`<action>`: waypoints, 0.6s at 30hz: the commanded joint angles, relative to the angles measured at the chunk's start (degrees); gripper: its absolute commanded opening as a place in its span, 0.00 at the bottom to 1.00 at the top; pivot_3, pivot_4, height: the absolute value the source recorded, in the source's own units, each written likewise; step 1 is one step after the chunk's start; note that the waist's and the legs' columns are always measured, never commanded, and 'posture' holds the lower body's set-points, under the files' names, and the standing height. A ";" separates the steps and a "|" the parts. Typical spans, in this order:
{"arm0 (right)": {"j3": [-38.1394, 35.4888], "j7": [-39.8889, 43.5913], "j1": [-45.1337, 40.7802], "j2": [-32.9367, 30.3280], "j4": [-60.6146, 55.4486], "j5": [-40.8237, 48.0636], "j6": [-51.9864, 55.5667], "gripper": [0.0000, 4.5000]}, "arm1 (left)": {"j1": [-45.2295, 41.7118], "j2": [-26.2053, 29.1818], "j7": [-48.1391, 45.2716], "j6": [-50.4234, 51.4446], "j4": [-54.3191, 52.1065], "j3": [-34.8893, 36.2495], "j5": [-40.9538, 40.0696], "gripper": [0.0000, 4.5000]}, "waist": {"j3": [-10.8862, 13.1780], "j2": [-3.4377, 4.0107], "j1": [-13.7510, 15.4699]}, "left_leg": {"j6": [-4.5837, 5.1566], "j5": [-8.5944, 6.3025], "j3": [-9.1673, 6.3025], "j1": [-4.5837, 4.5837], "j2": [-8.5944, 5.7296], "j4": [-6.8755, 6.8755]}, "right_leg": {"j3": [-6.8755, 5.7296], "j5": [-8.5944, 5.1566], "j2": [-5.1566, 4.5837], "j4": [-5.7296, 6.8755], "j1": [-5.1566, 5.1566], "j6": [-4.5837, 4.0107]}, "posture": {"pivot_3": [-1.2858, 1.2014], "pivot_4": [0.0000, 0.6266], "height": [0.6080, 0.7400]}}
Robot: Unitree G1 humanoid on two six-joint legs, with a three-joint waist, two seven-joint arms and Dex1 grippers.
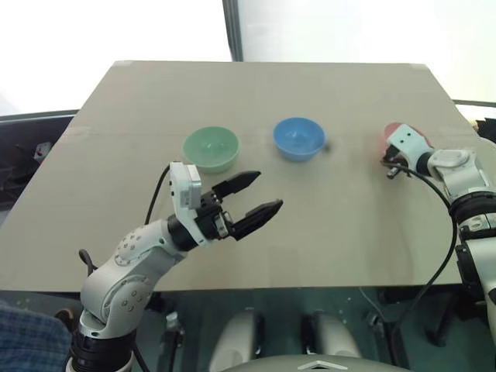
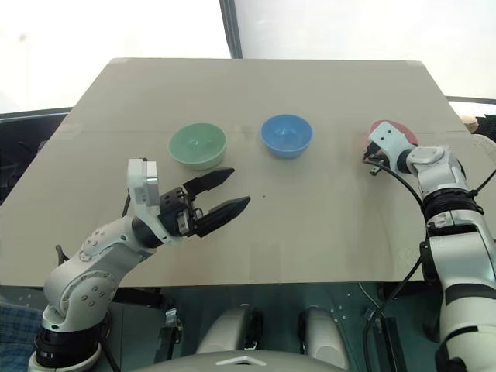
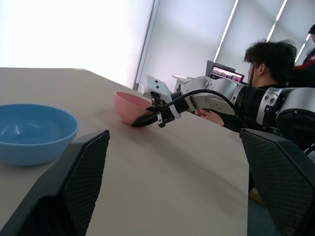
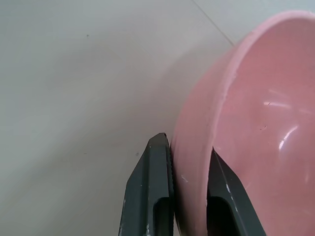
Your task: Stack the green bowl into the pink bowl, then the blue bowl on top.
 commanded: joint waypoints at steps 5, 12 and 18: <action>3.80 7.94 8.92 -4.64 -20.16 -2.44 -5.65 0.01 | 1.42 0.87 -2.35 -2.77 -0.65 1.29 0.68 1.00 | 0.00 0.01 0.24 | 0.00 0.00 -0.02 -0.03 0.00 -0.02 | 0.00 0.00 -0.01 -0.06 -0.02 0.00 | 0.52 0.24 1.00; 7.03 18.01 22.64 -5.52 -62.20 0.39 8.31 0.01 | 4.88 3.46 -2.91 -3.62 -0.70 4.56 1.45 1.00 | 0.01 0.06 -0.17 | 0.00 -0.01 -0.06 -0.06 0.11 -0.06 | -0.01 0.00 0.05 -0.04 -0.10 0.00 | 0.52 0.24 1.00; 14.69 19.53 22.86 -0.32 -80.37 -1.44 18.80 0.01 | 9.14 5.75 -5.19 -4.70 1.22 8.66 2.06 1.00 | 0.01 0.06 0.00 | 0.02 -0.04 -0.12 -0.03 0.10 -0.06 | -0.04 0.00 0.00 -0.02 -0.11 -0.01 | 0.52 0.24 1.00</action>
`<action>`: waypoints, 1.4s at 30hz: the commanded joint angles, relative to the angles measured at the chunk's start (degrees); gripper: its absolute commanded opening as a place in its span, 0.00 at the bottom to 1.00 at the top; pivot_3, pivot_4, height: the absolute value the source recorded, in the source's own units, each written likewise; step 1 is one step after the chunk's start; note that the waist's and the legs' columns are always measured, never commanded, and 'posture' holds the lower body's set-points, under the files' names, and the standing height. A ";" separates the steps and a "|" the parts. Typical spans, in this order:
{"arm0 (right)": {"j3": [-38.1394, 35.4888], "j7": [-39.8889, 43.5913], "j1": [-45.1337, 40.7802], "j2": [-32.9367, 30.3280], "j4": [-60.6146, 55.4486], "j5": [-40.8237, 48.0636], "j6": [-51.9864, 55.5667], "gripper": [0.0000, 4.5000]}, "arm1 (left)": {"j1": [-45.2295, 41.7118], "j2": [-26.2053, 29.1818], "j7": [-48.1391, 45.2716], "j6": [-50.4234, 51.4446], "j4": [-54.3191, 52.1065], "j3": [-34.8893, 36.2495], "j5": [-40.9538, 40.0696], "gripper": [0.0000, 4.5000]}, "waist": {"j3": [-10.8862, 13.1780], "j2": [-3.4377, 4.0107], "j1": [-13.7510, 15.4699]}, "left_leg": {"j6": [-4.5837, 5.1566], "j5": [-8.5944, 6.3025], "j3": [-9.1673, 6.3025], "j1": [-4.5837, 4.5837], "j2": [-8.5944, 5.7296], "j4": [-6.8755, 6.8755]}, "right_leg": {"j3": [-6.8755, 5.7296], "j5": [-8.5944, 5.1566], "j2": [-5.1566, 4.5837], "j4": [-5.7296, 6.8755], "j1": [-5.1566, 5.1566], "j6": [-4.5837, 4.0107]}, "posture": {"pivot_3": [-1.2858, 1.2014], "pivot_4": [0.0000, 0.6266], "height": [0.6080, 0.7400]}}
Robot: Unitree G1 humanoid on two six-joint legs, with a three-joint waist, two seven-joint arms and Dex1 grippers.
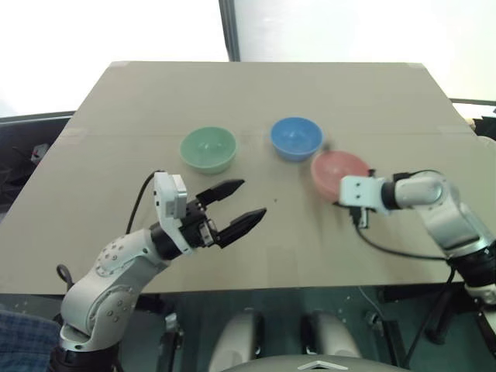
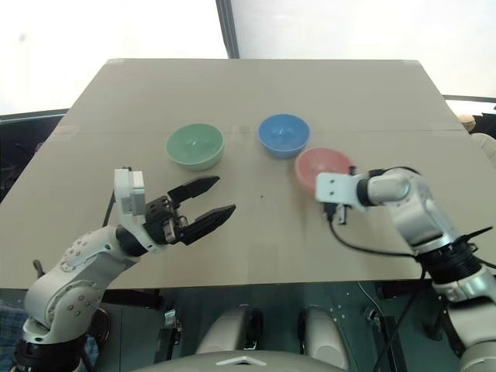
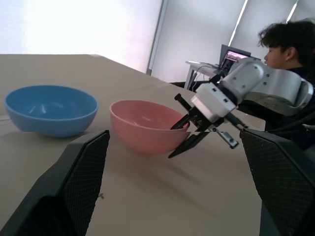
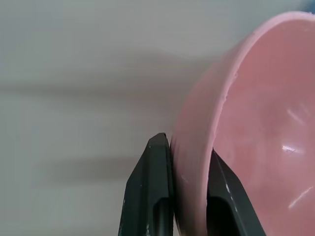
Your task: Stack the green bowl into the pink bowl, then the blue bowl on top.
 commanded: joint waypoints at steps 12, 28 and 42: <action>5.24 -1.51 -5.56 3.83 -6.39 -3.82 7.37 0.84 | 1.45 0.16 0.30 -1.89 -0.81 1.97 0.29 1.00 | 0.00 -0.03 0.40 | 0.00 0.00 -0.05 -0.03 -0.16 -0.02 | -0.06 0.00 -0.14 -0.09 -0.03 0.00 | 0.52 0.24 1.00; -42.38 -1.15 -10.83 8.18 -14.74 42.09 50.31 0.84 | -5.86 5.20 4.46 -4.59 5.87 -2.25 17.11 1.00 | 0.03 0.02 0.46 | 0.23 -0.15 -0.08 -0.05 -0.14 -0.12 | -0.08 0.01 -0.17 -0.13 -0.03 -0.01 | 0.52 0.24 1.00; -51.26 -9.72 -0.48 3.28 -18.28 56.13 43.91 0.84 | -21.45 12.05 4.49 -14.38 24.69 -10.67 40.93 1.00 | 0.03 0.01 0.42 | 0.10 -0.06 -0.01 -0.15 -0.18 -0.47 | -0.06 0.01 -0.21 -0.41 -0.10 0.00 | 0.52 0.24 1.00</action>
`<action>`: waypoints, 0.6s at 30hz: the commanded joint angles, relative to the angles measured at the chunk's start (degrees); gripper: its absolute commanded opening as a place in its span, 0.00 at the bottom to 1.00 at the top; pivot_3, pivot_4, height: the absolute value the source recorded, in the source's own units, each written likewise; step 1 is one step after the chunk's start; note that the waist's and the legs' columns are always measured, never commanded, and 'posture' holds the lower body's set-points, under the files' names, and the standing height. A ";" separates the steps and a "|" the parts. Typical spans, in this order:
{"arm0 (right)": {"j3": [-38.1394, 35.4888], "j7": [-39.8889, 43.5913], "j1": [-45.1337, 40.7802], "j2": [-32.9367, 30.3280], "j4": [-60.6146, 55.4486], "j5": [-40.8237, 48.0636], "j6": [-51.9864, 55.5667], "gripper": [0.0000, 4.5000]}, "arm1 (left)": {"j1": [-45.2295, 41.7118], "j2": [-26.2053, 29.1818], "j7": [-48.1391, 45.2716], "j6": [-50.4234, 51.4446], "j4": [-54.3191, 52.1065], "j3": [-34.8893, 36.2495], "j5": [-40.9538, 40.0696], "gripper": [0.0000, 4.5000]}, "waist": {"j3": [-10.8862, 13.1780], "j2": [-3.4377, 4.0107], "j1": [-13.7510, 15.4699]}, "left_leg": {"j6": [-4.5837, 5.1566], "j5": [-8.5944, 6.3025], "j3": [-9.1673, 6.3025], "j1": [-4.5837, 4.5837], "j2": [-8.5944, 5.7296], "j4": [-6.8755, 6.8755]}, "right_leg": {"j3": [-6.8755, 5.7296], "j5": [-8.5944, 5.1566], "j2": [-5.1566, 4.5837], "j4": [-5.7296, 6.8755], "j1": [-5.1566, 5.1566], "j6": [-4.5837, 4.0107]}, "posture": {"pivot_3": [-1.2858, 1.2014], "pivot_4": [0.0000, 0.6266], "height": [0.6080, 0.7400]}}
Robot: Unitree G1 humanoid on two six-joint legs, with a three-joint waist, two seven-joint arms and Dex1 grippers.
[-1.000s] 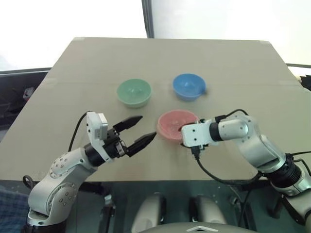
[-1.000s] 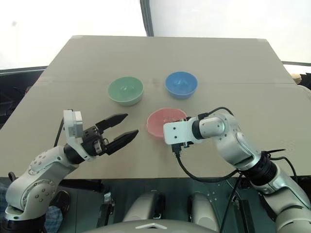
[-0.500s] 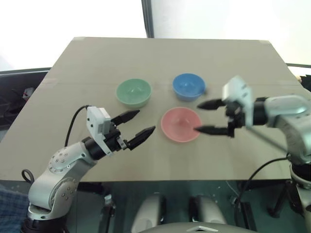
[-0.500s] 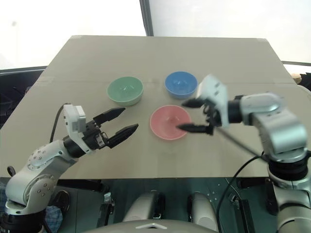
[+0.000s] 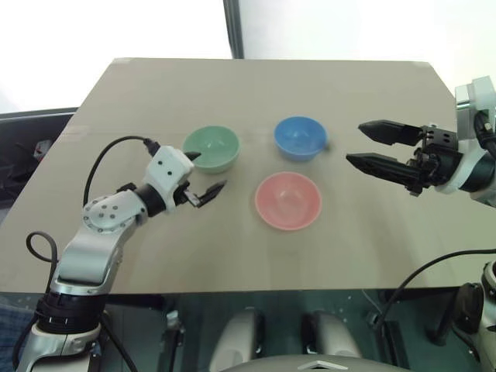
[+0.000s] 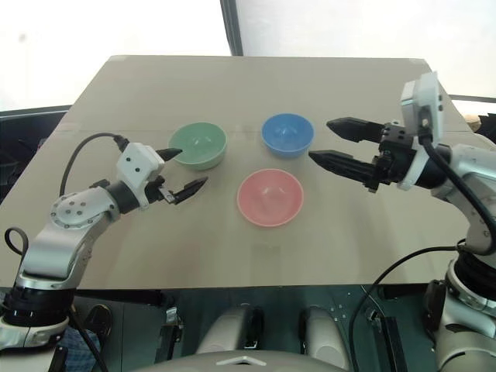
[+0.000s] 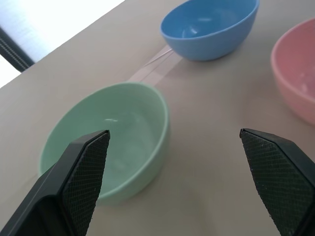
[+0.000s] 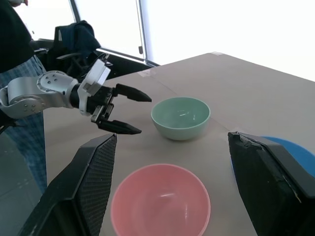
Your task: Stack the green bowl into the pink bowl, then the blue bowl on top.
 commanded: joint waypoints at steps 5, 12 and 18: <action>-1.08 -3.24 2.47 -3.21 -1.45 5.43 -5.14 0.84 | -7.87 3.85 -2.78 -7.13 11.96 -3.66 9.10 1.00 | 0.00 -0.01 0.02 | 0.08 -0.04 0.01 0.03 0.02 0.00 | 0.01 0.00 0.00 0.04 0.00 0.00 | 0.52 0.24 1.00; 1.28 -6.25 2.89 -4.98 -0.30 7.88 -8.39 0.84 | -13.16 3.46 -7.55 -14.40 23.33 -9.12 14.63 1.00 | 0.00 -0.02 0.04 | 0.04 -0.01 0.02 -0.03 0.01 0.02 | 0.00 0.00 -0.01 -0.01 0.00 0.01 | 0.52 0.24 1.00; 2.96 -7.93 3.42 -6.77 0.70 9.05 -10.75 0.84 | -20.23 0.77 -10.64 -22.43 34.44 -14.00 18.68 1.00 | 0.00 -0.04 0.17 | 0.08 -0.03 0.02 -0.08 0.00 0.11 | -0.01 0.01 -0.02 0.01 0.00 0.01 | 0.52 0.24 1.00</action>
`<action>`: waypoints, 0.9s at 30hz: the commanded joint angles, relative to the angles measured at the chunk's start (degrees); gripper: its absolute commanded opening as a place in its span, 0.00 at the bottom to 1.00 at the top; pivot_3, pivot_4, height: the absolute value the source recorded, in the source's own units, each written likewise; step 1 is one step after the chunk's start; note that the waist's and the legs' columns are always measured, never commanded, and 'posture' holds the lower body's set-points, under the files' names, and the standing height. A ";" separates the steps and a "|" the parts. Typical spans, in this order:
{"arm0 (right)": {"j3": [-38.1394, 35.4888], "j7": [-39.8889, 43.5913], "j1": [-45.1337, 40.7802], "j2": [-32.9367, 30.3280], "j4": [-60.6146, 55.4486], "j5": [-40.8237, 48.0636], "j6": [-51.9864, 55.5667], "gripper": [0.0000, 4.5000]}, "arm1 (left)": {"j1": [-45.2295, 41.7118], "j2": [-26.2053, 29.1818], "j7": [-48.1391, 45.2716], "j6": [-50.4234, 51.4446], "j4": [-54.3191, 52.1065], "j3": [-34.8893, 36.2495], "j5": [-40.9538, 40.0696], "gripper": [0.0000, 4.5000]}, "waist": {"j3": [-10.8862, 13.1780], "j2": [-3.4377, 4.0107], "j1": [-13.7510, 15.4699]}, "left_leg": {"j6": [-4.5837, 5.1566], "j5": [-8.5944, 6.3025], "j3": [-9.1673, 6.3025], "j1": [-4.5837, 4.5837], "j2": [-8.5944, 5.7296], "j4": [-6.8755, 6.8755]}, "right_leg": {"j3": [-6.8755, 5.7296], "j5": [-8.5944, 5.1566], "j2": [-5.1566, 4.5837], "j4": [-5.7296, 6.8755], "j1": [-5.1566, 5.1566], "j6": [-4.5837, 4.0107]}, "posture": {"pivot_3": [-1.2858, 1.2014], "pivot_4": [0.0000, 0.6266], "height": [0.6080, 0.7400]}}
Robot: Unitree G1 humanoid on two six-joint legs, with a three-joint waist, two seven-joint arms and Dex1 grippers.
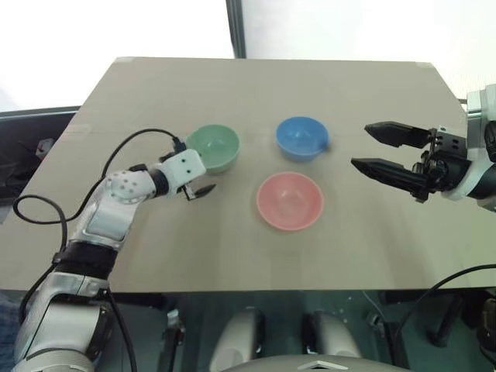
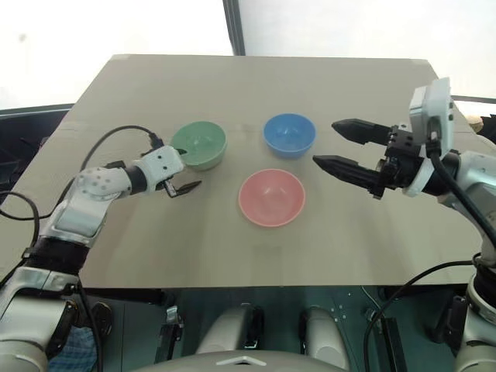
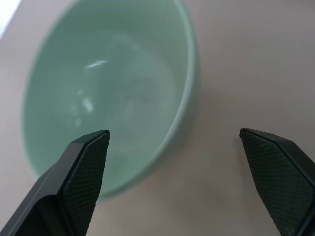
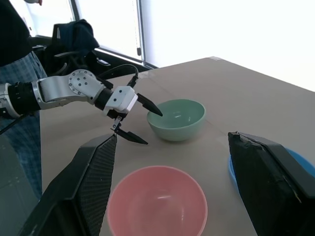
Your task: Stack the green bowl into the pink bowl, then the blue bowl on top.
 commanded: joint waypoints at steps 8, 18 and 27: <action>1.49 -2.85 0.62 -2.93 0.15 1.92 -4.62 0.87 | -11.79 -5.58 -2.26 -12.45 13.90 -3.46 4.33 0.65 | 0.00 -0.03 -0.02 | 0.21 -0.12 0.00 -0.06 0.00 0.18 | -0.02 0.01 0.02 0.08 0.00 0.02 | 0.52 0.24 1.00; 2.57 -3.69 1.21 -4.35 1.02 2.47 -6.66 0.87 | -17.42 -6.06 -5.81 -19.03 21.00 -5.33 7.89 0.03 | 0.00 -0.04 0.04 | 0.27 -0.15 0.01 -0.09 0.00 0.38 | -0.04 0.01 0.05 0.20 0.01 0.03 | 0.52 0.24 1.00; 3.13 -4.30 1.99 -5.09 0.72 3.08 -7.30 0.87 | -22.98 -11.55 -18.54 -28.77 11.28 -5.00 -4.12 0.03 | 0.02 -0.10 0.35 | 0.18 -0.09 -0.01 -0.24 -0.02 0.52 | -0.10 0.02 0.04 0.17 0.00 0.04 | 0.52 0.24 1.00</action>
